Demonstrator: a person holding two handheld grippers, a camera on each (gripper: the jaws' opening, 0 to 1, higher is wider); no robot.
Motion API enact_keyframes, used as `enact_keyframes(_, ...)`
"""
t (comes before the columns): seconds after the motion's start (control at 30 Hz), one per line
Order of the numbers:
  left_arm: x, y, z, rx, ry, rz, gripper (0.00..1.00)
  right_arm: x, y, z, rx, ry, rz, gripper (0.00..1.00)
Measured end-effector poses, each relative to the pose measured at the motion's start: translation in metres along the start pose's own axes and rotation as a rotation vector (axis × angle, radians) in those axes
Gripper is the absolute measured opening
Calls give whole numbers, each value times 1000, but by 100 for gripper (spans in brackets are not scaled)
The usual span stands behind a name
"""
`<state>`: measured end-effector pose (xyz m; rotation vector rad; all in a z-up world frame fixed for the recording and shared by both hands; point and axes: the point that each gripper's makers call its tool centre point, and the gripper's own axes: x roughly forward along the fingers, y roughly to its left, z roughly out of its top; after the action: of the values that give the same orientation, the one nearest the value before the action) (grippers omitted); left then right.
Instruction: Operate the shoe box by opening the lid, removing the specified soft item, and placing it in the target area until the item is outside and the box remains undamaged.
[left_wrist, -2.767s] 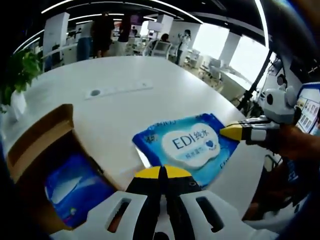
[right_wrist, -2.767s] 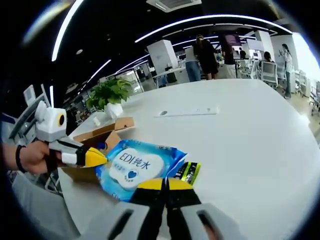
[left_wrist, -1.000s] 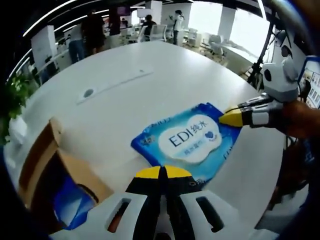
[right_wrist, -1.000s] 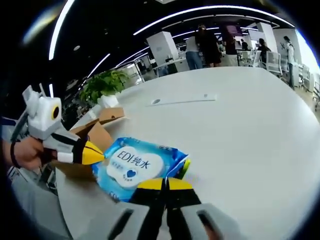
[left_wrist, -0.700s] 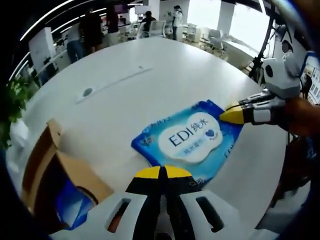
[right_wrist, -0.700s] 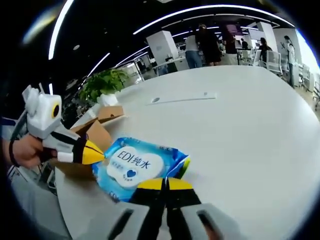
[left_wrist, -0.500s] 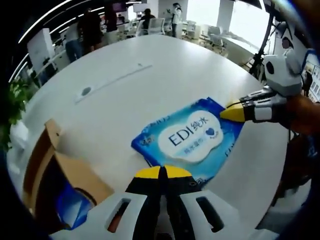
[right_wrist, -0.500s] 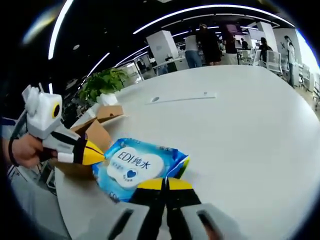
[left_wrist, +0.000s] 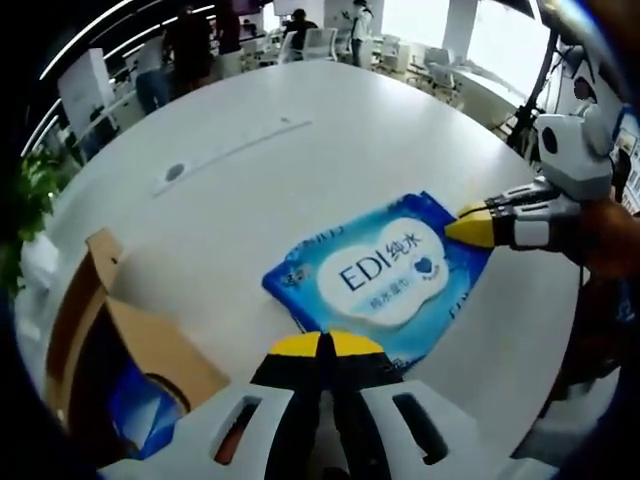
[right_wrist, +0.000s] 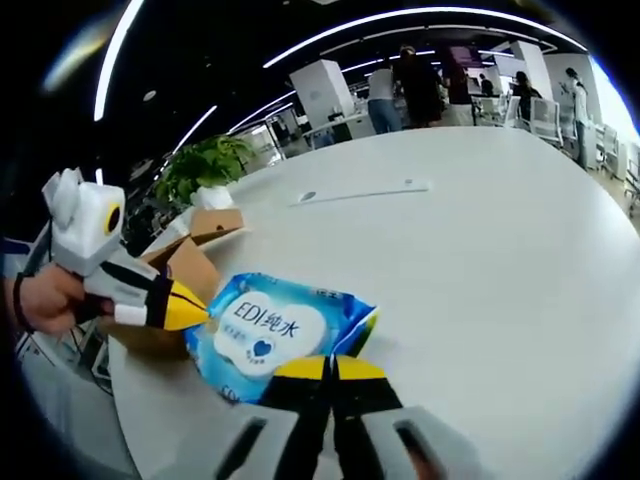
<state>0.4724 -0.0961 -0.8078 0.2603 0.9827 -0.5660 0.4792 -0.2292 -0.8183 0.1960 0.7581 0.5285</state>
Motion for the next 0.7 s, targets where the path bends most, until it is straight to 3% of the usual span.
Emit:
enact_keyframes(0.33, -2, 1, -2, -19, 17, 8, 2, 0, -3, -2, 2, 10, -18, 0)
enact_keyframes(0.7, -11, 4, 2, -59, -6, 9, 9, -6, -5, 0, 25, 6, -40, 6)
